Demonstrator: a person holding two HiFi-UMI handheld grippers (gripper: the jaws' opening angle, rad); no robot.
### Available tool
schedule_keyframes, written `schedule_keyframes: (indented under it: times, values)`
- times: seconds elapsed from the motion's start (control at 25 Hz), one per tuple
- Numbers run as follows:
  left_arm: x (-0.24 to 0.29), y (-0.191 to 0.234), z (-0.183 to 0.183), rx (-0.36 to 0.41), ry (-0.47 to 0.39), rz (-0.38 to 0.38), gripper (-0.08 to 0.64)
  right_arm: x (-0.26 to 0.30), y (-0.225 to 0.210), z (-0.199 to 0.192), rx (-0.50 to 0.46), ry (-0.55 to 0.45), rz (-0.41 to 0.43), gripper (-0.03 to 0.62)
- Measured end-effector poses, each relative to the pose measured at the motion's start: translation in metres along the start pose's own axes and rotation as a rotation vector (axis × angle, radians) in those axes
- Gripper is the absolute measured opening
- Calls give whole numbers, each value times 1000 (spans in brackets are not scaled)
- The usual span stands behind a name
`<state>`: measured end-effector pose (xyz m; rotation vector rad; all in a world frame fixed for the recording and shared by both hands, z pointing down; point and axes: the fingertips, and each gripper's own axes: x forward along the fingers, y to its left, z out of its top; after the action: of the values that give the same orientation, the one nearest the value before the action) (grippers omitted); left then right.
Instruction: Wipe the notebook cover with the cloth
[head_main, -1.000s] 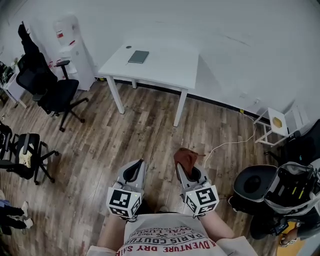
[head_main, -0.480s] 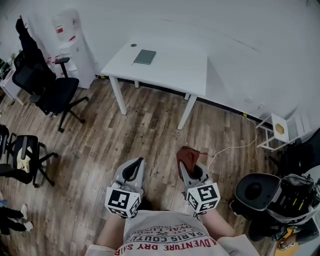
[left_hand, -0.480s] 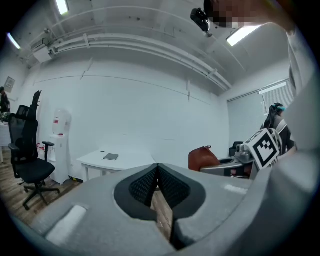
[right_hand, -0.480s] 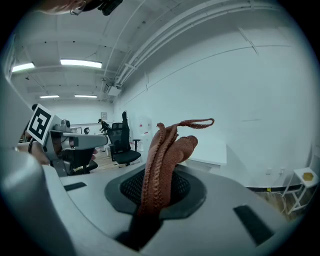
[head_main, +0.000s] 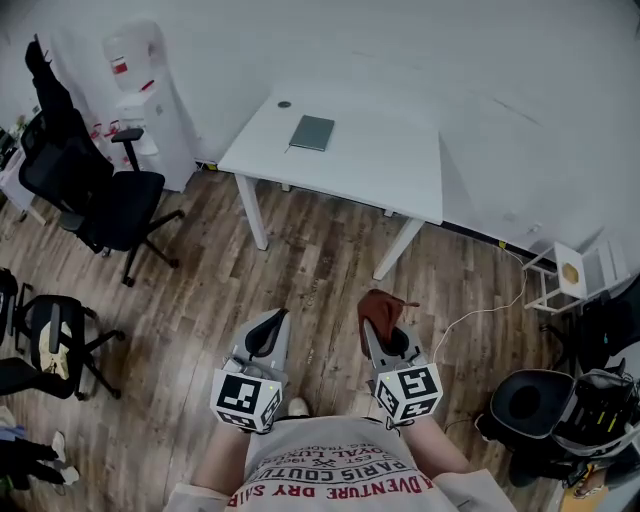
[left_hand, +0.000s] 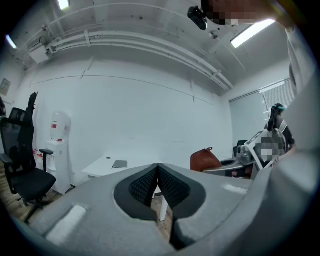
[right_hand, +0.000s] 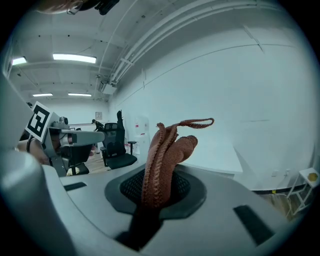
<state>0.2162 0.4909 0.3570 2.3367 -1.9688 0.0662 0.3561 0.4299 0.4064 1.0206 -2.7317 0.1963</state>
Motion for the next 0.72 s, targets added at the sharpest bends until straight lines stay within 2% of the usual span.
schedule_keyframes:
  times: [0.36,0.72]
  values:
    - [41,77,-5,-30,12,31,11,82,5,-2,14,57,25,72]
    - [135,144,3,-2,39,105,11,204,-50,31,9,53,101,72]
